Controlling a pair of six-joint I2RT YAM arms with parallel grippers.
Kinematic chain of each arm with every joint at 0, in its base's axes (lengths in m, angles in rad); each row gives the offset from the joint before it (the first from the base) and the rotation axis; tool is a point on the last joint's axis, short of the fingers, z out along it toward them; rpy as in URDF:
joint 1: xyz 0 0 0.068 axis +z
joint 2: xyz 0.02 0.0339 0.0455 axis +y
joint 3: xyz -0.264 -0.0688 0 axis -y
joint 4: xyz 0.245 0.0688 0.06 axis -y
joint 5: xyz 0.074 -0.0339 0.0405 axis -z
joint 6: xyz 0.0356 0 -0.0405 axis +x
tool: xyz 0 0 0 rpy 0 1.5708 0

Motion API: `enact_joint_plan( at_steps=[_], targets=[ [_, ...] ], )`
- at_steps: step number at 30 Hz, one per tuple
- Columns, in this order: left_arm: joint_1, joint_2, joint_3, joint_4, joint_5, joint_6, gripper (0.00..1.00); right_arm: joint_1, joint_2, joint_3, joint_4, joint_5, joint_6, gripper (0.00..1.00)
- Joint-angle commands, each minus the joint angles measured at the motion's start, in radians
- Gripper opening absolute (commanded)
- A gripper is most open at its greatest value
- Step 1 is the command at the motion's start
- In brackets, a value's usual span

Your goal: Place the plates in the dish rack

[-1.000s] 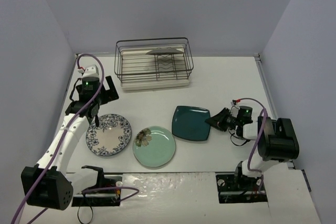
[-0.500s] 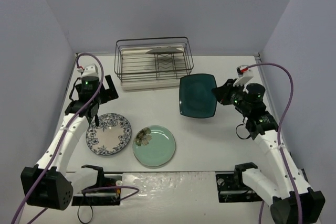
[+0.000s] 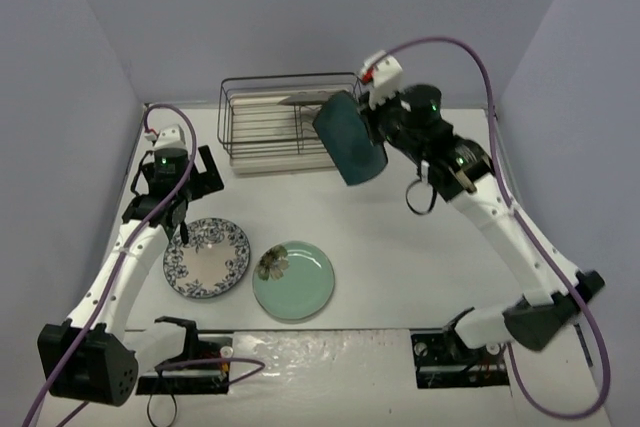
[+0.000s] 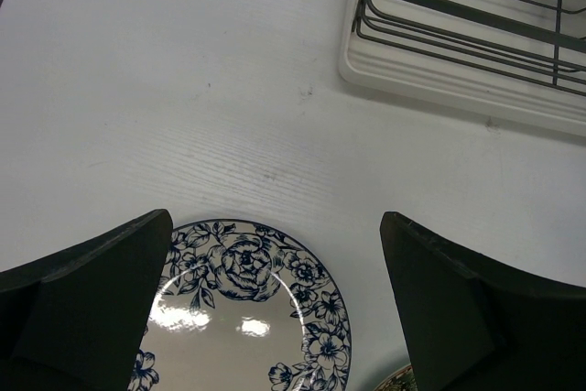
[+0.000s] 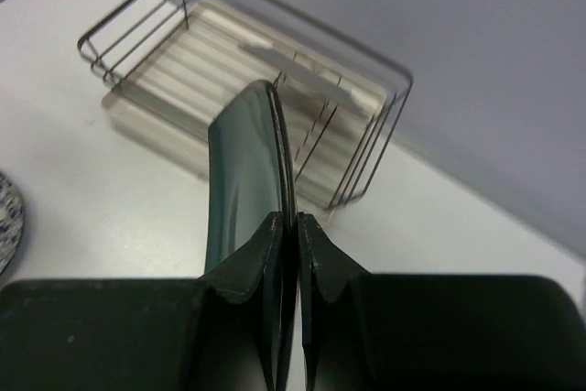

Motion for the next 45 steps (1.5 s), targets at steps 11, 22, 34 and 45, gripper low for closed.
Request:
enact_joint_plan(
  at_steps=[11,22,34,45],
  targets=[
    [-0.006,-0.012,0.045,0.016,-0.038,0.005,0.97,0.144,0.564,0.821,-0.122,0.213,-0.757,0.0],
    [-0.004,0.035,0.066,0.008,-0.058,0.007,0.97,0.141,0.661,0.804,-0.059,0.126,-1.105,0.0],
    [-0.004,0.067,0.078,-0.005,-0.099,0.011,0.97,0.106,0.729,0.814,-0.032,-0.082,-1.203,0.0],
    [-0.004,0.068,0.075,-0.009,-0.122,0.018,0.97,0.095,0.775,0.771,0.058,-0.133,-1.261,0.0]
  ],
)
